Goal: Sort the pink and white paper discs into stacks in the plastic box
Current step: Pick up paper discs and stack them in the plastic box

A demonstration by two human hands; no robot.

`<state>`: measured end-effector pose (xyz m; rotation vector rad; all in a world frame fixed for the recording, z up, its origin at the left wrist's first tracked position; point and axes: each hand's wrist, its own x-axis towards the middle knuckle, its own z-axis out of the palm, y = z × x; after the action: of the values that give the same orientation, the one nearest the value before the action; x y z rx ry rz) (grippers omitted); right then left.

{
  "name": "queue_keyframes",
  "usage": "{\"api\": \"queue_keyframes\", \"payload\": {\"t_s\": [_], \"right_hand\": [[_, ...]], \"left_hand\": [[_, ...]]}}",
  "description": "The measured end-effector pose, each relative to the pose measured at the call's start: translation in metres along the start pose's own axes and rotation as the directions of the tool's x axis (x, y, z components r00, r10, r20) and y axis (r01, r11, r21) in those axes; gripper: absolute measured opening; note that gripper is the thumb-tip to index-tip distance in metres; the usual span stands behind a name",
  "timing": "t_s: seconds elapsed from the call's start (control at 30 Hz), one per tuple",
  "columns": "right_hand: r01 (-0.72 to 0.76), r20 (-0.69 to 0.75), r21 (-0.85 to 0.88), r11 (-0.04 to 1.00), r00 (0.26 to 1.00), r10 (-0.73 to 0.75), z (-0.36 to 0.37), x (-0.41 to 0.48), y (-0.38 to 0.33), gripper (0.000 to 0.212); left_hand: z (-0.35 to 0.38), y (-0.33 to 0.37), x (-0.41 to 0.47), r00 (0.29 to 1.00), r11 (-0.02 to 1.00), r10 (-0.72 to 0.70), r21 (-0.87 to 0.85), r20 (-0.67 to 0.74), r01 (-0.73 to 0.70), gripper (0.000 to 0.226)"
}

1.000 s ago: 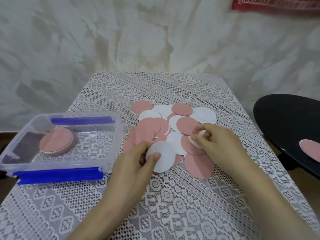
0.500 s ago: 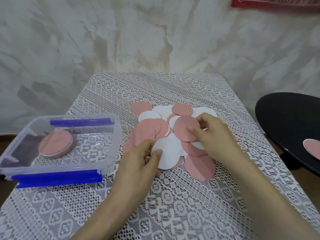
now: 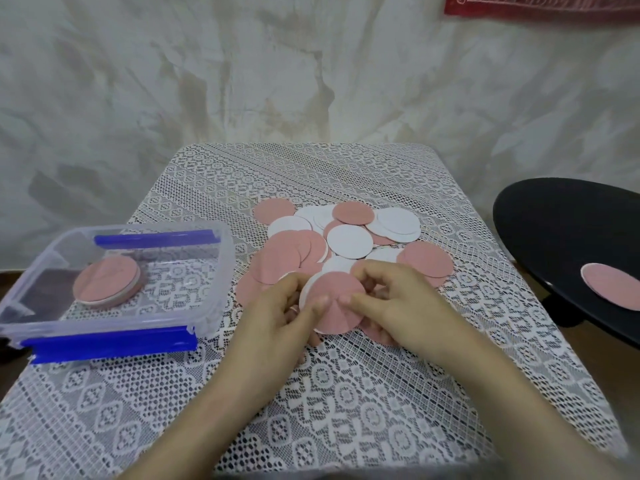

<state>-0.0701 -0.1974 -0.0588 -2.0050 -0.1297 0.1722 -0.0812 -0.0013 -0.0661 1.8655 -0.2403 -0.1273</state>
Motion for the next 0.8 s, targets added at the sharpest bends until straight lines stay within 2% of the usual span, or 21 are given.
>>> {"api": "queue_keyframes", "payload": {"t_s": [0.1,0.17,0.33,0.5,0.6,0.8], "right_hand": [[0.007,0.023,-0.004,1.0,1.0,-0.007,0.002,0.001,0.0,0.02],[0.018,0.007,-0.066,0.998,1.0,-0.017,0.001,0.004,-0.002,0.02],[0.026,-0.169,-0.302,0.953,0.982,-0.08,-0.007,0.024,0.001,0.008],[0.044,-0.032,-0.471,0.881,0.997,-0.066,0.003,0.032,-0.005,0.043],[0.032,-0.028,-0.538,0.843,0.998,-0.056,0.002,0.039,-0.001,0.062],[0.048,0.096,-0.495,0.868,0.995,0.0,-0.007,0.042,-0.007,0.071]], "left_hand": [[-0.003,-0.003,-0.001,1.0,0.996,0.019,0.085,0.006,-0.02,0.011],[-0.005,-0.004,-0.003,1.0,0.988,0.022,0.156,0.002,-0.022,0.011],[-0.015,-0.007,-0.01,0.999,0.97,0.008,0.245,-0.044,0.003,0.012],[-0.021,-0.007,-0.017,0.998,0.969,0.007,0.248,-0.057,0.007,0.013],[-0.02,-0.007,-0.02,0.997,0.962,0.023,0.272,-0.073,-0.003,0.013],[-0.022,-0.007,-0.021,0.997,0.966,0.03,0.258,-0.077,-0.01,0.012]]}}
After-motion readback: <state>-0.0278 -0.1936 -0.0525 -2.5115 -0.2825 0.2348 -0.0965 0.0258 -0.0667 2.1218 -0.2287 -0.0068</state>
